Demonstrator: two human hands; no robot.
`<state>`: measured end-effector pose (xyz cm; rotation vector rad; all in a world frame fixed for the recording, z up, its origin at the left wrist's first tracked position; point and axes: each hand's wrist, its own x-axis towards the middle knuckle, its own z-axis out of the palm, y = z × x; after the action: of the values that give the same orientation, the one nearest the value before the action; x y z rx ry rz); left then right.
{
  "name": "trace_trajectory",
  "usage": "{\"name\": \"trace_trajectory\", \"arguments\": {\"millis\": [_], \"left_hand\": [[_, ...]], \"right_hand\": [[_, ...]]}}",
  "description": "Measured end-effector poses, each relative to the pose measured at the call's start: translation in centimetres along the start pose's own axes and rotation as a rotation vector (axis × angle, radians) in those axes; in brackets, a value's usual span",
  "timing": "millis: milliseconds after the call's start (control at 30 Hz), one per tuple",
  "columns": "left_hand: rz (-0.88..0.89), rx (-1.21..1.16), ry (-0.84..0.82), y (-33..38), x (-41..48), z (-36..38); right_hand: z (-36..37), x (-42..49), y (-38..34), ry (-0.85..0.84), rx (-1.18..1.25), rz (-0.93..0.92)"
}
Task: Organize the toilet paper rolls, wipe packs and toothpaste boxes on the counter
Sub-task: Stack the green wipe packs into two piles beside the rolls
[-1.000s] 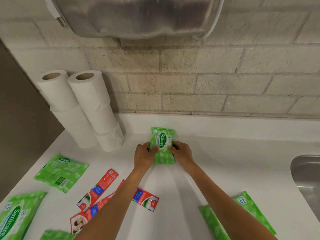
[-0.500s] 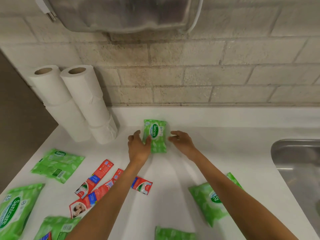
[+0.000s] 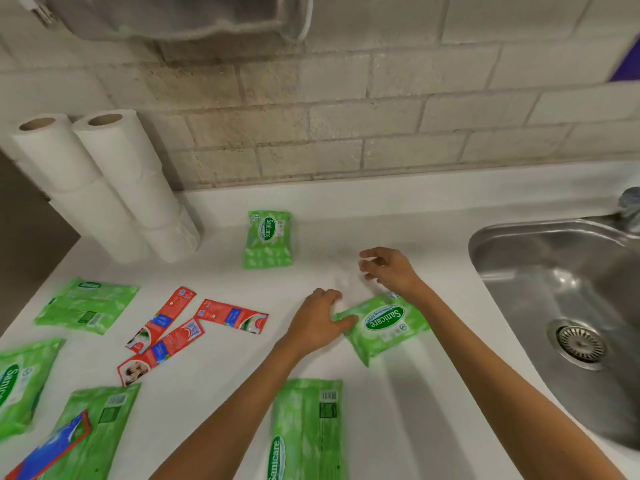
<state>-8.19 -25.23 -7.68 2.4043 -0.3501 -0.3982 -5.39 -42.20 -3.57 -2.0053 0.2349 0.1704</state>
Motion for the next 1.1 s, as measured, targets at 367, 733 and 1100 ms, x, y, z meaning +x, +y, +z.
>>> {"name": "trace_trajectory", "arguments": {"millis": [367, 733, 1100], "left_hand": [[-0.039, 0.400, -0.070, 4.5, 0.4, 2.7], [-0.258, 0.108, -0.189, 3.7, 0.9, 1.1], [-0.412, -0.693, -0.033, -0.7, -0.9, -3.7]], "right_hand": [[-1.4, -2.6, 2.8, 0.202, 0.064, 0.002], [-1.8, -2.8, 3.4, 0.356, 0.144, -0.021], [2.2, -2.8, 2.0, 0.386, 0.406, 0.077]]}}
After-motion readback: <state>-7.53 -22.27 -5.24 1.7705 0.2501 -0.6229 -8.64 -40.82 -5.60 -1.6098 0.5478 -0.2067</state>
